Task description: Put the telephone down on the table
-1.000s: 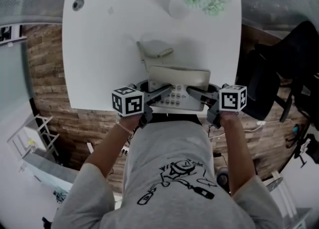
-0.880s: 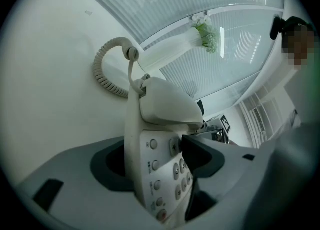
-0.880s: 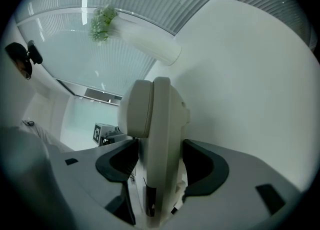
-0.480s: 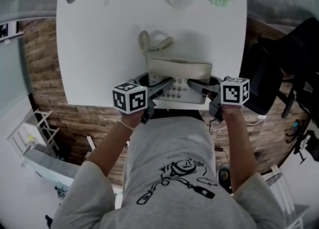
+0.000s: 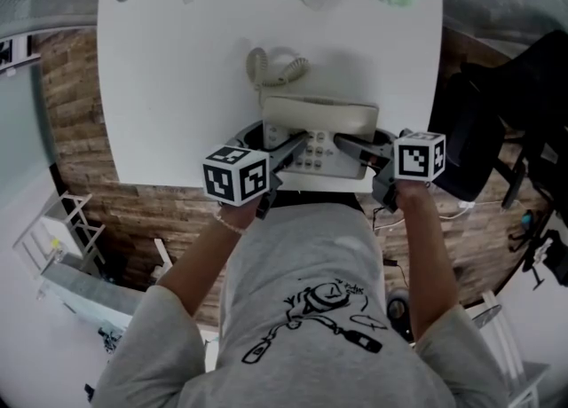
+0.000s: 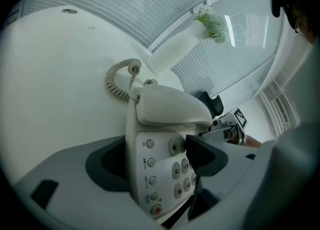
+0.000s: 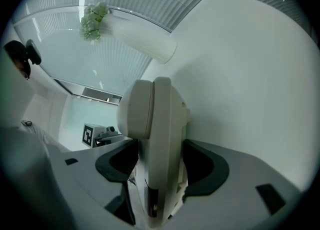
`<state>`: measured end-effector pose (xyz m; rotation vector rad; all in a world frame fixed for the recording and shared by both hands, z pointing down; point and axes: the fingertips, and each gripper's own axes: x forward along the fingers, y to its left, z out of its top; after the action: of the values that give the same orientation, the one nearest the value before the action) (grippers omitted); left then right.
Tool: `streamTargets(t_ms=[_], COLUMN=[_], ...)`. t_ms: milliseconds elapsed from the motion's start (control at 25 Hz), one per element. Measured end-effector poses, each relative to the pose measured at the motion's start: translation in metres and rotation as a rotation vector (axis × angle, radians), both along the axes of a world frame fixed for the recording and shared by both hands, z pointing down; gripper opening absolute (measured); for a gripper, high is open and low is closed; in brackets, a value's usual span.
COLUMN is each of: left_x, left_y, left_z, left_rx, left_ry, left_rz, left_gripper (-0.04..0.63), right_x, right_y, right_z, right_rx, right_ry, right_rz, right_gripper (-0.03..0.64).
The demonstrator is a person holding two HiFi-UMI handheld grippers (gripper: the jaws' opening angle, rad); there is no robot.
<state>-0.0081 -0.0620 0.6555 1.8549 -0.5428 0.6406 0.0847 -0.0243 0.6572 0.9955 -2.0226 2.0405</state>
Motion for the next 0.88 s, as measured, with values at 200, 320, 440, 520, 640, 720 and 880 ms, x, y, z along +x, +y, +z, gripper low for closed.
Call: streamTargets(t_ms=[200, 320, 440, 520, 640, 720, 880], left_x=[-0.0032, -0.0043, -0.0048, -0.0055, -0.0057, -0.0060, -0.0063], left_y=[-0.0006, -0.0009, -0.0015, -0.0014, -0.0008, -0.0006, -0.0018], left_z=[0.0031, 0.0041, 0.0045, 0.0048, 0.0051, 0.0052, 0.0051], left_rx=[0.015, 0.017, 0.022, 0.021, 0.019, 0.016, 0.018], left_ry=[-0.042, -0.059, -0.070, -0.073, -0.079, -0.083, -0.089], left_rz=[-0.015, -0.029, -0.034, -0.033, -0.035, -0.035, -0.030], left_gripper=[0.344, 0.348, 0.353, 0.353, 0.353, 0.354, 0.354], right_x=[-0.0006, 0.0003, 0.0002, -0.0009, -0.0003, -0.0006, -0.0008], right_y=[-0.0003, -0.0007, -0.0017, -0.0020, -0.0007, -0.0005, -0.0014], right_z=[0.0027, 0.0035, 0.0031, 0.0029, 0.0043, 0.0048, 0.0046], right_rx=[-0.005, -0.014, -0.017, -0.018, -0.028, -0.028, -0.035], right_ry=[0.005, 0.012, 0.019, 0.019, 0.030, 0.029, 0.033], right_rz=[-0.006, -0.003, 0.000, 0.003, 0.003, 0.002, 0.003], right_gripper=[0.296, 0.297, 0.298, 0.298, 0.298, 0.298, 0.298])
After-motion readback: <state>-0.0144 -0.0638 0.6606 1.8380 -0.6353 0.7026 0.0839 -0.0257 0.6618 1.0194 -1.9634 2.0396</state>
